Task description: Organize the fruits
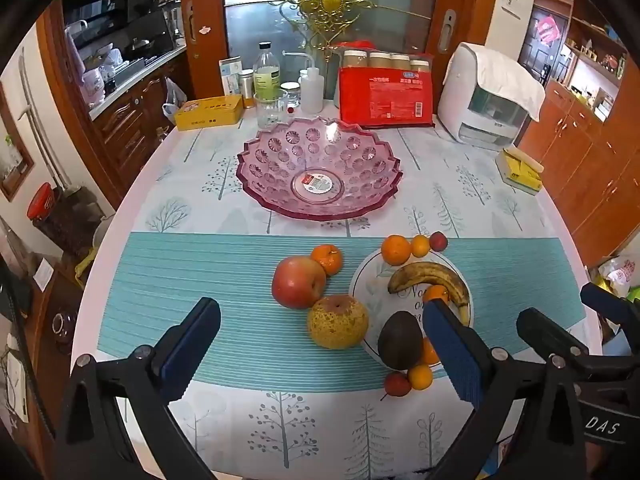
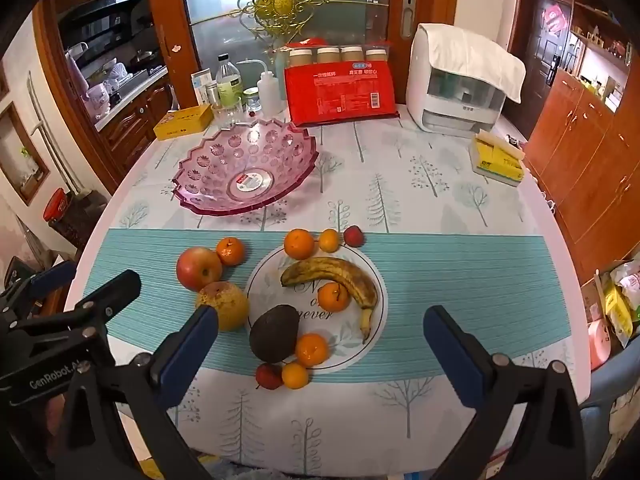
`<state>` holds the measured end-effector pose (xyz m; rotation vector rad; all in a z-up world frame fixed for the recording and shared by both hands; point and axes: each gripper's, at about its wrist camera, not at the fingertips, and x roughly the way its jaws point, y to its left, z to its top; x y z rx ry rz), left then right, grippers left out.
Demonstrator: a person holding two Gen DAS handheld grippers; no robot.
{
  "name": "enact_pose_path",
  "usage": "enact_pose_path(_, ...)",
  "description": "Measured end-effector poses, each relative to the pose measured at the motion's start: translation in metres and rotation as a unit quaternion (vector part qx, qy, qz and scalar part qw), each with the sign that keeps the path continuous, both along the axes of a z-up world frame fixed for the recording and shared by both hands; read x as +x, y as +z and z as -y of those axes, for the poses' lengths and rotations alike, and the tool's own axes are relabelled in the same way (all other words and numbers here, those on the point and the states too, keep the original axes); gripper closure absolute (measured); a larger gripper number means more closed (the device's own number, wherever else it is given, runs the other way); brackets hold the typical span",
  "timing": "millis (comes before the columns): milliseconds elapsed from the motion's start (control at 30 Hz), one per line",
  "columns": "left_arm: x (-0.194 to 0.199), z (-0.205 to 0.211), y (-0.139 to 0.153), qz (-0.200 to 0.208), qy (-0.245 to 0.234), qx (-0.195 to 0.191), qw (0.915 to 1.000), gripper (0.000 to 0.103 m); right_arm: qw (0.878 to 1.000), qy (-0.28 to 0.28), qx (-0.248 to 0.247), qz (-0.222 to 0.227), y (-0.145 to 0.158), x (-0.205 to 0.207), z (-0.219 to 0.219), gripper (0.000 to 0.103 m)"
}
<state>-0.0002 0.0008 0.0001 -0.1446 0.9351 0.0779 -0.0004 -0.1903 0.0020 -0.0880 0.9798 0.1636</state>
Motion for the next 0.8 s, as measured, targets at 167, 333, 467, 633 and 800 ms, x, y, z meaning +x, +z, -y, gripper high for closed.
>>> enact_pose_path(167,0.0,0.006,-0.002,-0.001,-0.006,0.023,0.9997,0.002,1.0,-0.002,-0.026,0.003,0.001,-0.003,-0.005,0.0)
enact_pose_path(333,0.003,0.005,-0.001,-0.009,-0.005,0.019,0.9998,0.003,1.0,-0.006,-0.019,0.008,0.0,-0.006,-0.011,0.0)
enact_pose_path(467,0.003,0.005,-0.001,-0.009,-0.005,0.021,0.9997,0.003,1.0,-0.003,-0.013,0.009,0.0,-0.005,-0.014,0.0)
enact_pose_path(633,-0.001,0.003,-0.001,-0.01,-0.006,0.021,0.9997,0.003,1.0,-0.001,-0.008,0.007,0.005,-0.007,-0.011,0.0)
enact_pose_path(800,-0.004,0.001,-0.002,-0.017,-0.005,0.022,0.9996,0.003,1.0,0.003,-0.01,0.004,0.003,-0.009,-0.014,0.0)
